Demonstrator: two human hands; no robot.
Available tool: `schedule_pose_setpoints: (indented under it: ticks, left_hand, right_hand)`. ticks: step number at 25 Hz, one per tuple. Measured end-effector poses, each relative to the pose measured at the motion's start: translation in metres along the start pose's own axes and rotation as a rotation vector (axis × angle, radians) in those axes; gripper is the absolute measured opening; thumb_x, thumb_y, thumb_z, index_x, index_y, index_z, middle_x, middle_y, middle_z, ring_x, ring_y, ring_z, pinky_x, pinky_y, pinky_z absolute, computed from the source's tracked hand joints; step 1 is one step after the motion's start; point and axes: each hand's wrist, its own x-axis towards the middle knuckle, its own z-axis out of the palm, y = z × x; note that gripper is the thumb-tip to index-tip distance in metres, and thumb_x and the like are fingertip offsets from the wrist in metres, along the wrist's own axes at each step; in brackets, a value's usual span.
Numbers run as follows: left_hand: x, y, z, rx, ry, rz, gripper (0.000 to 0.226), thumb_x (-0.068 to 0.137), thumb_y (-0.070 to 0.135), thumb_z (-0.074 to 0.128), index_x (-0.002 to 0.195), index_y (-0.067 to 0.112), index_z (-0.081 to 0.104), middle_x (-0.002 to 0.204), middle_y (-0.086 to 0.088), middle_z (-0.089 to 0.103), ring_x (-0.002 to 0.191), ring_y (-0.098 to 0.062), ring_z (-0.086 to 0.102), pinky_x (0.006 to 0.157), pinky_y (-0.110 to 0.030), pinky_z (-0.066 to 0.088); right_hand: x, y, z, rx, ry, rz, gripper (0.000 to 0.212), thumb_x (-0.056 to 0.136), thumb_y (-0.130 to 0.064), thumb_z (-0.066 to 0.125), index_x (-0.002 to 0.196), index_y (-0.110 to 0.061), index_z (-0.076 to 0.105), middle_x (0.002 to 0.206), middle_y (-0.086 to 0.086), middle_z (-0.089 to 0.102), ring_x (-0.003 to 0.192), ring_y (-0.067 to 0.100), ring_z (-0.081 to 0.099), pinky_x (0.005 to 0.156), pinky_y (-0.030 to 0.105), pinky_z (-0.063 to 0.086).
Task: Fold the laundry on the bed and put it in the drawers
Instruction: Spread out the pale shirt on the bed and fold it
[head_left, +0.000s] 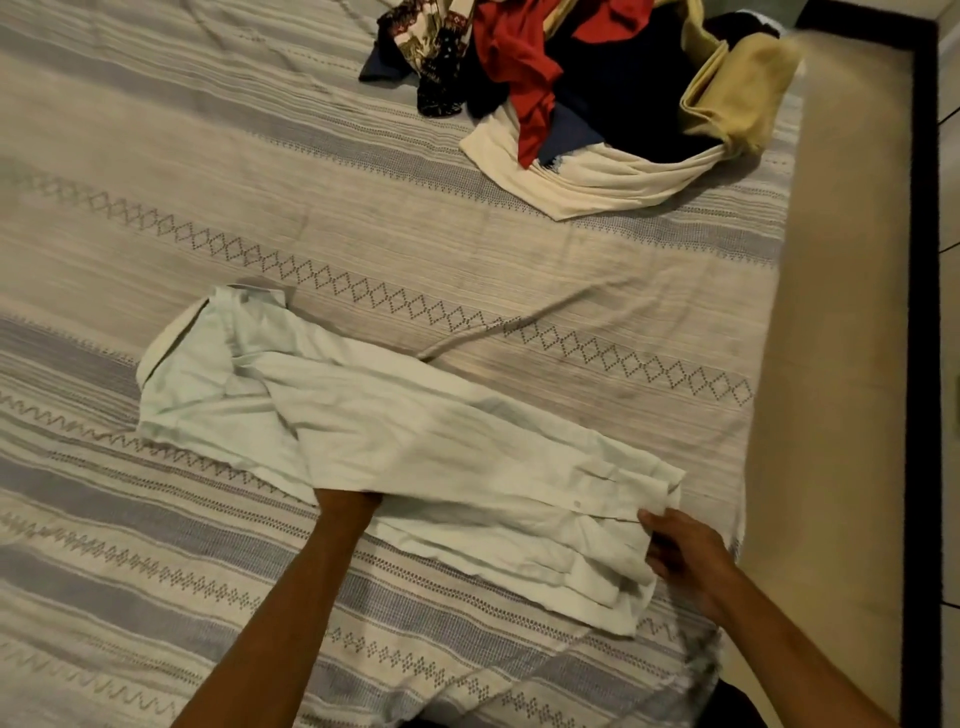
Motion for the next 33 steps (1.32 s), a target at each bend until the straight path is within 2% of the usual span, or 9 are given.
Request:
schedule_pose_setpoints:
  ticks: [2,5,8,11,16,19,23,28,33]
  left_hand:
    - [-0.015,-0.007,0.004,0.127,0.032,0.035,0.049,0.094,0.023,0.073,0.137,0.001,0.06,0.136,-0.012,0.064,0.122,-0.029,0.059,0.093,-0.027,0.039]
    - [-0.034,-0.029,0.025,0.228,0.035,0.24,0.021,0.094,0.014,0.071,0.113,0.008,0.066,0.103,-0.015,0.067,0.098,-0.036,0.063,0.092,-0.046,0.051]
    - [-0.068,-0.069,0.041,0.662,0.145,0.496,0.062,0.105,0.044,0.05,0.151,0.003,0.043,0.155,-0.03,0.039,0.148,-0.042,0.032,0.128,-0.053,0.018]
    - [-0.124,-0.071,0.047,0.422,0.13,0.49,0.071,0.109,0.037,0.044,0.166,0.016,0.007,0.174,-0.006,-0.003,0.16,-0.021,-0.004,0.128,-0.039,0.002]
    - [-0.157,-0.06,0.085,-0.355,0.295,-0.045,0.061,0.09,0.028,0.079,0.142,0.019,0.048,0.137,-0.01,0.055,0.122,-0.028,0.058,0.092,-0.024,0.048]
    - [-0.148,-0.042,0.1,-0.724,0.163,-0.341,0.094,0.066,0.073,0.082,0.126,0.005,0.058,0.102,-0.006,0.068,0.087,-0.024,0.068,0.073,-0.037,0.059]
    - [-0.159,-0.024,0.123,-0.967,-0.16,-0.501,0.072,0.075,0.055,0.088,0.13,0.014,0.066,0.122,-0.009,0.074,0.112,-0.031,0.07,0.095,-0.05,0.059]
    - [-0.19,-0.019,0.154,-0.921,-0.305,-0.449,0.057,0.075,0.025,0.089,0.124,0.003,0.069,0.109,-0.018,0.077,0.101,-0.034,0.075,0.073,-0.042,0.063]
    - [-0.206,-0.021,0.171,-0.99,-0.333,-0.415,0.055,0.079,0.015,0.088,0.13,0.006,0.068,0.12,-0.019,0.074,0.112,-0.036,0.072,0.098,-0.057,0.057]
  right_hand:
    - [0.0,0.002,0.003,-0.111,0.113,-0.058,0.027,0.074,-0.014,0.084,0.093,0.001,0.069,0.082,0.021,0.066,0.057,0.028,0.058,0.052,0.032,0.047]
    - [-0.002,-0.001,0.02,-0.236,0.459,-0.352,0.028,0.088,-0.032,0.061,0.101,-0.008,0.064,0.095,0.017,0.07,0.085,0.036,0.065,0.067,0.036,0.047]
    - [-0.005,0.002,0.05,-0.413,0.629,-0.571,0.047,0.086,-0.051,0.053,0.115,-0.015,0.052,0.111,0.009,0.058,0.107,0.035,0.056,0.085,0.043,0.044]
    - [0.007,0.002,0.07,-0.89,0.559,-0.837,0.062,0.085,-0.049,0.07,0.132,-0.014,0.052,0.127,0.013,0.055,0.122,0.037,0.049,0.102,0.056,0.039]
    - [0.013,-0.018,0.081,-1.258,0.646,-0.929,0.074,0.077,-0.044,0.079,0.139,-0.017,0.052,0.137,0.021,0.043,0.133,0.041,0.039,0.113,0.065,0.021]
    - [0.025,-0.035,0.066,-1.373,0.48,-0.87,0.081,0.077,-0.058,0.075,0.144,-0.021,0.049,0.148,0.02,0.04,0.141,0.039,0.034,0.116,0.064,0.02]
    - [0.026,-0.064,0.06,-1.648,0.175,-0.605,0.086,0.076,-0.077,0.068,0.142,-0.03,0.041,0.14,0.006,0.049,0.125,0.03,0.051,0.102,0.056,0.042]
    - [0.033,-0.082,0.03,-1.538,-0.033,-0.348,0.069,0.045,-0.09,0.075,0.095,-0.044,0.061,0.101,-0.01,0.07,0.094,0.016,0.064,0.093,0.044,0.052]
    - [0.009,-0.087,0.003,-1.065,-0.183,-0.284,0.039,0.072,-0.028,0.093,0.106,-0.03,0.075,0.1,0.001,0.078,0.092,0.023,0.074,0.075,0.038,0.063]
